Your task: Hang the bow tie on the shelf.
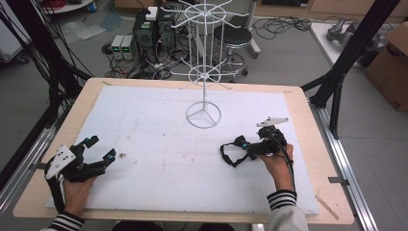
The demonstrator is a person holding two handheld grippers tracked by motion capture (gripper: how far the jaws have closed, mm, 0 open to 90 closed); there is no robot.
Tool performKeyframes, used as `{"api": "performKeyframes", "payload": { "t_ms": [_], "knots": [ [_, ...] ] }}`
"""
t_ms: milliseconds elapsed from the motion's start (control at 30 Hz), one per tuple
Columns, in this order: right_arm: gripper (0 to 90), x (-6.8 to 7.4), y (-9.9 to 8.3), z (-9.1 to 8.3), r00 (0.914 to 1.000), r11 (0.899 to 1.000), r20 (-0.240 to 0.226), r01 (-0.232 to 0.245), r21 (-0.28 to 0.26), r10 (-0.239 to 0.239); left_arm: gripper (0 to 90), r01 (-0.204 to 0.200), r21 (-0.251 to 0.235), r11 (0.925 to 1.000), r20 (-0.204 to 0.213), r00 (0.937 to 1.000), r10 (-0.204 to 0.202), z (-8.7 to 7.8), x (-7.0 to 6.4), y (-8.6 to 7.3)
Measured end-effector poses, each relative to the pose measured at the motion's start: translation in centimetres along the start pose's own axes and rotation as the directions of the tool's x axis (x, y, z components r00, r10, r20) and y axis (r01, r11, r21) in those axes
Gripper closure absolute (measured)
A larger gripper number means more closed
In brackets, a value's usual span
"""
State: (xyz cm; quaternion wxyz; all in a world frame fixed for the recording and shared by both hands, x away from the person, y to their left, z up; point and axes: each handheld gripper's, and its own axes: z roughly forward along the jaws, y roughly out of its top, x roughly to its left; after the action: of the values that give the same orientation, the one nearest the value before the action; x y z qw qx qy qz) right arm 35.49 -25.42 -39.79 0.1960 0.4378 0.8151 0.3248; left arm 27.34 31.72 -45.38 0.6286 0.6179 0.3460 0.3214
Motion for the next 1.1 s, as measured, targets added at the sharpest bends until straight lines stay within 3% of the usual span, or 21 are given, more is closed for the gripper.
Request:
{"api": "performKeyframes", "payload": {
  "t_ms": [333,367,633,1100],
  "knots": [
    [32.3,-0.4,-0.2,1.0,0.9994,0.996,-0.030,-0.016,0.088,0.019,14.3,-0.004,0.002,1.0000,0.000,1.0000,0.004,0.0,0.0,0.0],
    [36.6,-0.4,-0.3,1.1,0.9993,0.994,-0.033,-0.014,0.112,0.018,14.3,-0.001,0.002,1.0000,0.000,1.0000,0.001,0.0,0.0,0.0],
    [46.1,-0.1,-0.3,1.8,0.9987,0.986,-0.048,0.023,0.166,-0.015,14.3,-0.004,0.002,1.0000,0.000,1.0000,0.004,0.0,0.0,0.0],
    [61.7,0.0,-0.2,2.6,0.9976,0.977,-0.063,0.042,0.209,-0.029,14.3,0.000,0.003,1.0000,0.000,1.0000,0.000,0.0,0.0,0.0]
  ]
}}
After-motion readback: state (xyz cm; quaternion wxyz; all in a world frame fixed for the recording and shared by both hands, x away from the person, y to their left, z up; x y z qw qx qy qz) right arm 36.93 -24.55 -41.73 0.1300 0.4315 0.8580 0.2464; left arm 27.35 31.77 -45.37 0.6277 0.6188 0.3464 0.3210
